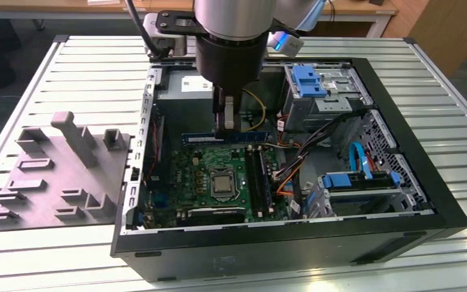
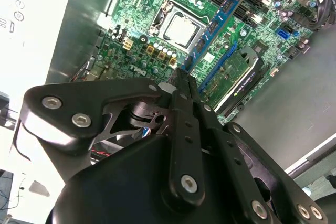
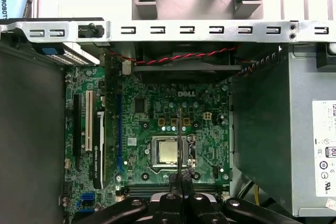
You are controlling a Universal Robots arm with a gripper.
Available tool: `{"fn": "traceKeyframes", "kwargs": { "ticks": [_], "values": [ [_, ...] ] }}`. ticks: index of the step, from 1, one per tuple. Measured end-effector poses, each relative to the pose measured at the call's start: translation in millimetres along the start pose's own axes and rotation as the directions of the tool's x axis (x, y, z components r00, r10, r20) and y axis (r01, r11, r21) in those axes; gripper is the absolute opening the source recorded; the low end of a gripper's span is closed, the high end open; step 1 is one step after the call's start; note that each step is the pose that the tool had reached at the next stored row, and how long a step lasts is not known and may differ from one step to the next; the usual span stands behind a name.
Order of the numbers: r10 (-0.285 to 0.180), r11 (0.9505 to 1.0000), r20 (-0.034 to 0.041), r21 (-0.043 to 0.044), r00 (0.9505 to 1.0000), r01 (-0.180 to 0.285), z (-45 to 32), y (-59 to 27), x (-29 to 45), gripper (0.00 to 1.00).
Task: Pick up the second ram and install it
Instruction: 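Insert the second ram into the second slot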
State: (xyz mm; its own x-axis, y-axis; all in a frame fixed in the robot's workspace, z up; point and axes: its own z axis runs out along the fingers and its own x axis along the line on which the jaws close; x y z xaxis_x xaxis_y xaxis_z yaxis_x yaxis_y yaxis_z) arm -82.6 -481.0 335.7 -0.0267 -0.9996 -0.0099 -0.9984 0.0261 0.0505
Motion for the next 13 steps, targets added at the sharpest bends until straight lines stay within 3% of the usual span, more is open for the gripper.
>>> {"fn": "traceKeyframes", "kwargs": {
  "ticks": [11,13],
  "values": [
    [0.001,1.0000,0.0000,0.0000,1.0000,-0.001,0.1,-0.2,0.0,0.12],
    [0.018,0.9998,0.0009,0.0002,0.9998,-0.018,0.8,-0.2,0.0,0.12]
  ]
}}
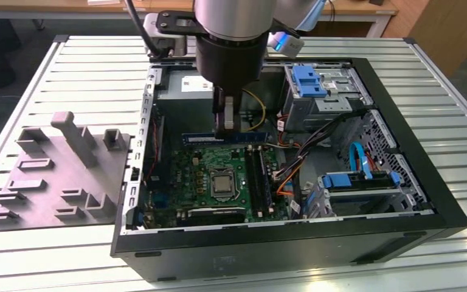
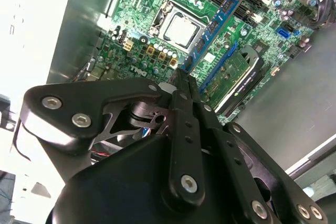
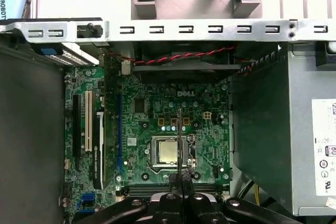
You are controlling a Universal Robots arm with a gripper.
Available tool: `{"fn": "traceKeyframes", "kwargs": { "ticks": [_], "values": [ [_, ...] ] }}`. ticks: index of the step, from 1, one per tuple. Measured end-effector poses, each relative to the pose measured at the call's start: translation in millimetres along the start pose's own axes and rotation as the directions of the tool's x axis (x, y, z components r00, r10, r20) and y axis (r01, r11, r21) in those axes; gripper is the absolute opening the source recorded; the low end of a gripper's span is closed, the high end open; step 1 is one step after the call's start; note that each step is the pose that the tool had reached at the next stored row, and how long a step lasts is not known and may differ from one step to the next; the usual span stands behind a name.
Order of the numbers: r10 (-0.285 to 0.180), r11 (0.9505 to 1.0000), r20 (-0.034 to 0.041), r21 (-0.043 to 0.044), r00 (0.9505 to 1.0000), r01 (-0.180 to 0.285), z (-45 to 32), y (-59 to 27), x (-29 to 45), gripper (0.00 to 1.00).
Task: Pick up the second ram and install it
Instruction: 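Insert the second ram into the second slot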
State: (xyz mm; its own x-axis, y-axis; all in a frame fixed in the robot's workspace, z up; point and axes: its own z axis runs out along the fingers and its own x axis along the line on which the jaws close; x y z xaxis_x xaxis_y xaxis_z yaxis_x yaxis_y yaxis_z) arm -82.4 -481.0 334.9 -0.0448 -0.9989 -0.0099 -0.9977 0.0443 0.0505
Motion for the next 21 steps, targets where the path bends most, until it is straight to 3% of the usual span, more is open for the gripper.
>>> {"fn": "traceKeyframes", "kwargs": {
  "ticks": [6,11,17,21],
  "values": [
    [0.101,0.9949,0.0051,0.0007,0.9948,-0.101,3.9,-0.2,0.1,0.12],
    [0.191,0.9816,0.0098,0.0009,0.9815,-0.191,7.5,-0.4,0.1,0.12],
    [0.297,0.9550,0.0154,0.0006,0.9549,-0.297,11.0,-0.6,0.1,0.12],
    [0.366,0.9306,0.0191,0.0001,0.9304,-0.366,13.1,-0.7,0.2,0.12]
  ]
}}
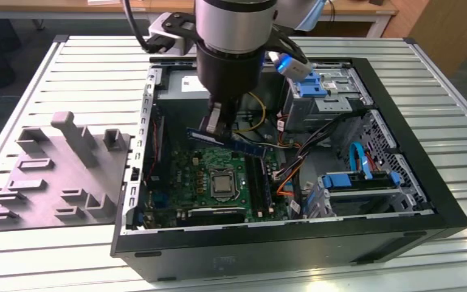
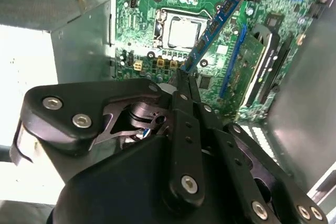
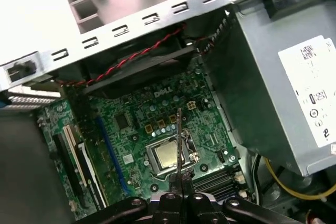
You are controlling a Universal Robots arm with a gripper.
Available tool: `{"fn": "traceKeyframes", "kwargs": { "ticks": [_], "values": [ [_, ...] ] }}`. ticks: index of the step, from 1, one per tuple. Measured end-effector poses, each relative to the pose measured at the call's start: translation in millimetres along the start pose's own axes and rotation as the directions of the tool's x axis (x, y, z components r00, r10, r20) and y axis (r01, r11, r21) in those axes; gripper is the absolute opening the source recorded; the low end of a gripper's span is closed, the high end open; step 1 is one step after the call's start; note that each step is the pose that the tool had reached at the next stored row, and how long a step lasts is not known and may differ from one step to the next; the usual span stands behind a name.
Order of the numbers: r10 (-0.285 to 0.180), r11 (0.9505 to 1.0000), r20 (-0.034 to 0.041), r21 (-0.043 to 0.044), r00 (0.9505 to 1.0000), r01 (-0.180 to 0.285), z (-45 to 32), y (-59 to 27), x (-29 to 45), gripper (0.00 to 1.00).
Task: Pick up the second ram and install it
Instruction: 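Insert the second ram into the second slot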
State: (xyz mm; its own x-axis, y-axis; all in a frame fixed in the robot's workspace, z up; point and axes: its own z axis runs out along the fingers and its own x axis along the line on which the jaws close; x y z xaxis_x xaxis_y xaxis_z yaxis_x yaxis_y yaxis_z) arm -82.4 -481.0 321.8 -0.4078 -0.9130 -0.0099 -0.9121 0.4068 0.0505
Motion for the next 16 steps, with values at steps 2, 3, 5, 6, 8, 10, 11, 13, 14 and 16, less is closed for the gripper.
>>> {"fn": "traceKeyframes", "kwargs": {
  "ticks": [2,3,5,6,8,10,11,13,14,16],
  "values": [
    [0.036,0.9994,0.0018,0.0003,0.9994,-0.036,0.9,0.0,0.0,0.12],
    [0.054,0.9985,0.0027,0.0004,0.9985,-0.054,1.4,-0.1,0.0,0.12],
    [0.090,0.9960,0.0045,0.0007,0.9960,-0.090,2.3,-0.1,0.0,0.12],
    [0.109,0.9940,0.0054,0.0008,0.9940,-0.109,2.7,-0.1,0.0,0.12],
    [0.145,0.9895,0.0074,0.0009,0.9894,-0.145,3.5,-0.2,0.0,0.12],
    [0.180,0.9837,0.0092,0.0010,0.9837,-0.180,4.3,-0.2,0.0,0.12],
    [0.197,0.9803,0.0102,0.0009,0.9803,-0.197,4.7,-0.2,0.1,0.12],
    [0.234,0.9723,0.0121,0.0009,0.9722,-0.234,5.5,-0.3,0.1,0.12],
    [0.251,0.9679,0.0130,0.0009,0.9678,-0.251,5.9,-0.3,0.1,0.12],
    [0.286,0.9581,0.0149,0.0007,0.9580,-0.287,6.7,-0.3,0.1,0.12]
  ]
}}
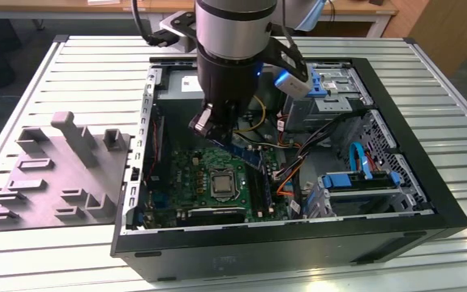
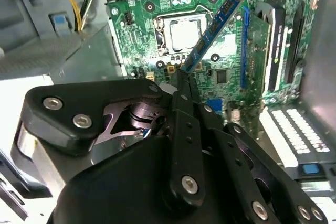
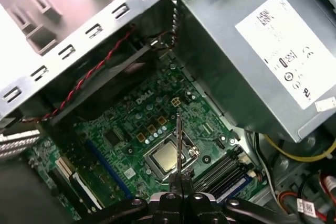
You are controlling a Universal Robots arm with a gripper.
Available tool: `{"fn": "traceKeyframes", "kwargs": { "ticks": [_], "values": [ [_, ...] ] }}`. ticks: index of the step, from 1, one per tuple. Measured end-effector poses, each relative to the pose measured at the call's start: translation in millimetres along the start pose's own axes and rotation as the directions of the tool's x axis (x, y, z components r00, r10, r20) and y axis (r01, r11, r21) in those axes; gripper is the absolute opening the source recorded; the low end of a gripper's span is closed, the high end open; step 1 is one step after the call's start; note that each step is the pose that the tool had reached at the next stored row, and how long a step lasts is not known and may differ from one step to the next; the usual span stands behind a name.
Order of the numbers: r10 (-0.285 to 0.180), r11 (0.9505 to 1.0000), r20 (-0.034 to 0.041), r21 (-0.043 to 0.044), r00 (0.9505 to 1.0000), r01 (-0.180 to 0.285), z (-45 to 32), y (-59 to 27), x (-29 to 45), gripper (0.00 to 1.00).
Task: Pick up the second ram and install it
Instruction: 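Insert the second ram into the second slot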
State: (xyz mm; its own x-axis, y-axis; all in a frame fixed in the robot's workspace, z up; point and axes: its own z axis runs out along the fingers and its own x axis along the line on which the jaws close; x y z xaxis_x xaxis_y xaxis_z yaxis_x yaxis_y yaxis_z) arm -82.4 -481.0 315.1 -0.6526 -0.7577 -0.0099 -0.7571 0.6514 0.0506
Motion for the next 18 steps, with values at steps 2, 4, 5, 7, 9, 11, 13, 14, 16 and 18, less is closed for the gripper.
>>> {"fn": "traceKeyframes", "kwargs": {
  "ticks": [2,4,5,7,9,11,13,14,16,18],
  "values": [
    [0.036,0.9994,0.0018,0.0003,0.9994,-0.036,0.8,0.0,0.0,0.12],
    [0.073,0.9973,0.0038,0.0006,0.9973,-0.073,1.6,-0.1,0.0,0.12],
    [0.091,0.9959,0.0047,0.0007,0.9959,-0.091,2.0,-0.1,0.0,0.12],
    [0.126,0.9920,0.0065,0.0009,0.9919,-0.126,2.7,-0.1,0.0,0.12],
    [0.162,0.9868,0.0083,0.0009,0.9868,-0.162,3.5,-0.2,0.0,0.12],
    [0.199,0.9800,0.0103,0.0010,0.9800,-0.199,4.3,-0.2,0.0,0.12],
    [0.234,0.9722,0.0121,0.0010,0.9721,-0.234,5.0,-0.3,0.1,0.12],
    [0.251,0.9679,0.0130,0.0009,0.9678,-0.251,5.4,-0.3,0.1,0.12],
    [0.286,0.9582,0.0149,0.0007,0.9581,-0.286,6.2,-0.3,0.1,0.12],
    [0.321,0.9470,0.0168,0.0006,0.9468,-0.321,6.9,-0.4,0.1,0.12]
  ]
}}
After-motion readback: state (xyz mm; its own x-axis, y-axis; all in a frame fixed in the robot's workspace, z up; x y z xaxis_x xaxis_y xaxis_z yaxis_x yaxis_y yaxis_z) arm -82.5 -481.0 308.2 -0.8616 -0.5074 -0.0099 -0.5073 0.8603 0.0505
